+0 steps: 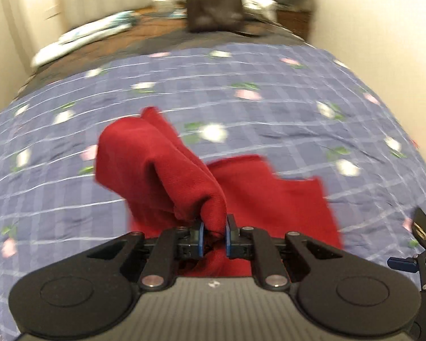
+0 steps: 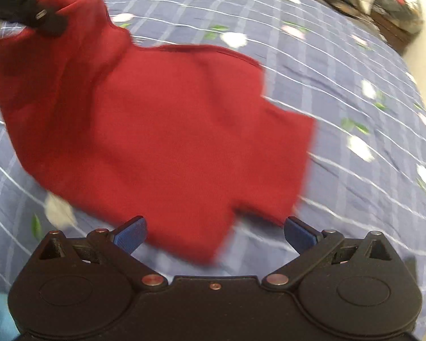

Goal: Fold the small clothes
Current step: 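Lift the side edge with the left tool and fold it over the middle, then open the left tool to release the folded side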

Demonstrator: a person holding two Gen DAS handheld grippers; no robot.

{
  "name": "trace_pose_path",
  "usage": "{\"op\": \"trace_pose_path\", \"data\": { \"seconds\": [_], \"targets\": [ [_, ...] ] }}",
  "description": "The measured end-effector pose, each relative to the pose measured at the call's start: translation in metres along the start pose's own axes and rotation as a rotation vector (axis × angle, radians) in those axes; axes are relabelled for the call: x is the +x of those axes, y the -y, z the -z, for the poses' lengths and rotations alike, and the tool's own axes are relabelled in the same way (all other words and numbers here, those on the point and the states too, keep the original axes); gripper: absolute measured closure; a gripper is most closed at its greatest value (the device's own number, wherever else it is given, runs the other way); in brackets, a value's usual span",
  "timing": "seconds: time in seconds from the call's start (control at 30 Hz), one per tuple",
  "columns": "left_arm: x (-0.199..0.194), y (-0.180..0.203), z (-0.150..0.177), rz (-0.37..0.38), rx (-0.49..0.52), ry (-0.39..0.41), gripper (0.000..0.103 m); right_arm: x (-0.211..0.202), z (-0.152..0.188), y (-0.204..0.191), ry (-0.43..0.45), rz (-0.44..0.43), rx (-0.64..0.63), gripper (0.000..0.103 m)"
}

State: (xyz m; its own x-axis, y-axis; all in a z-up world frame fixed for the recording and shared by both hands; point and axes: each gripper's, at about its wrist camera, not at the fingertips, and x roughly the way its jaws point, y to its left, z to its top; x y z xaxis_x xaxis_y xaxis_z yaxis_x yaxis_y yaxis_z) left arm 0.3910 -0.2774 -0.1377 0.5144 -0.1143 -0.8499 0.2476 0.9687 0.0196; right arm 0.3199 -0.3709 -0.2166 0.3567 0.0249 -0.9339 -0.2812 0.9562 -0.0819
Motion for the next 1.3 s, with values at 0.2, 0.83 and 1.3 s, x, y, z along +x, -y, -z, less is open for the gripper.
{"op": "trace_pose_path", "data": {
  "seconds": [0.2,0.83,1.3],
  "targets": [
    [0.047,0.086,0.01,0.026,0.107,-0.096,0.09,-0.01,0.056,0.07,-0.06,0.055,0.071,0.0],
    [0.031,0.077,0.027,0.109,-0.027,-0.144,0.039,0.01,0.066,0.14,-0.107,0.011,0.176,0.001],
    [0.009,-0.04,0.065,-0.156,-0.396,-0.156,0.005,0.025,-0.039,0.143,0.086,-0.419,0.476,0.001]
  ]
}}
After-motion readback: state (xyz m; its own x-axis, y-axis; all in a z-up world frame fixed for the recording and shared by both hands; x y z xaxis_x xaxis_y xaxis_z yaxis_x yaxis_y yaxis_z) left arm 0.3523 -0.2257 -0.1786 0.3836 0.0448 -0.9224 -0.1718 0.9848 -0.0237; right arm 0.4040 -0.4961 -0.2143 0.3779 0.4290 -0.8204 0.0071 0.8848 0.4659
